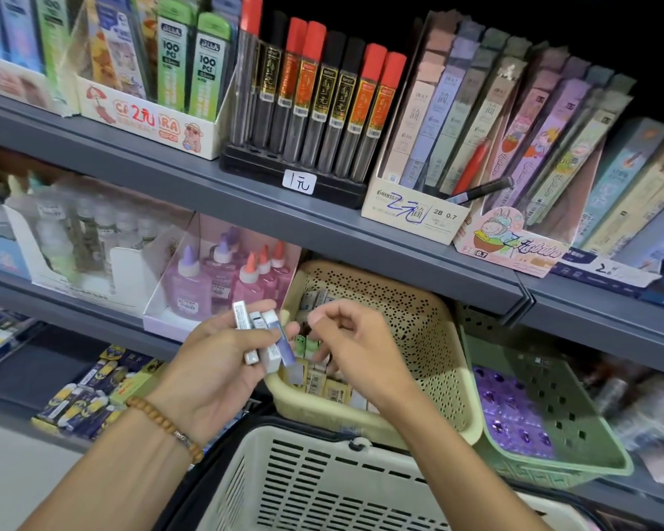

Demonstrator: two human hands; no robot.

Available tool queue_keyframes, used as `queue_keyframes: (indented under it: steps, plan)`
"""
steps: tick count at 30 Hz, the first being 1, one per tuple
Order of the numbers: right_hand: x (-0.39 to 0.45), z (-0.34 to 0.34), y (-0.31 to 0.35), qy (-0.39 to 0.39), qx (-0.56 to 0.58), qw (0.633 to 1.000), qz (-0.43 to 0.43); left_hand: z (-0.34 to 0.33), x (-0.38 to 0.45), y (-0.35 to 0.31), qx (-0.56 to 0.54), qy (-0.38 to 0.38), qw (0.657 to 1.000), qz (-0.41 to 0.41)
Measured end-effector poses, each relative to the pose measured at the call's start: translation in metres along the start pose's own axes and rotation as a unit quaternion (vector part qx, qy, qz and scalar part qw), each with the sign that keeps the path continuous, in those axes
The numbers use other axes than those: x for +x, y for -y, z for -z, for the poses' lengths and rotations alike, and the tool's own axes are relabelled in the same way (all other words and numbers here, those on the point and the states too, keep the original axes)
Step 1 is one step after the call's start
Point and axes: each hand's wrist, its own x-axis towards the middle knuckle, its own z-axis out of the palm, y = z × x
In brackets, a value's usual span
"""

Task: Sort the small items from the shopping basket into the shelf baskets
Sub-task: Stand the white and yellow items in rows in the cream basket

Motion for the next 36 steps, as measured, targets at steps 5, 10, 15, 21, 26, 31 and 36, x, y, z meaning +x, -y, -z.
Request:
queue_keyframes:
  steps: [5,10,15,21,26,31,36]
  plan:
    - [-0.017,-0.01,0.006,0.076,0.047,0.995,-0.042,-0.006,-0.003,0.004,-0.007,0.005,1.0,-0.024]
    - [-0.01,0.013,-0.001,0.051,0.077,0.994,-0.064,-0.007,-0.005,0.006,0.075,0.003,0.996,-0.045]
    - [0.001,0.062,-0.031,-0.051,-0.104,0.985,-0.127,-0.004,-0.004,0.004,0.098,-0.008,0.994,-0.045]
    - [0.007,0.078,-0.049,-0.027,-0.209,0.964,-0.16,-0.004,-0.004,0.003,0.127,-0.027,0.989,-0.067]
    - [0.013,0.071,-0.051,0.017,-0.304,0.935,-0.184,-0.002,-0.003,0.004,0.122,-0.038,0.991,-0.045]
    - [0.017,0.072,-0.051,-0.03,-0.166,0.97,-0.173,-0.003,-0.002,0.004,0.138,-0.03,0.989,-0.049]
    - [0.027,0.085,-0.051,-0.048,-0.029,0.982,-0.178,-0.002,-0.003,0.005,0.141,-0.026,0.988,-0.05]
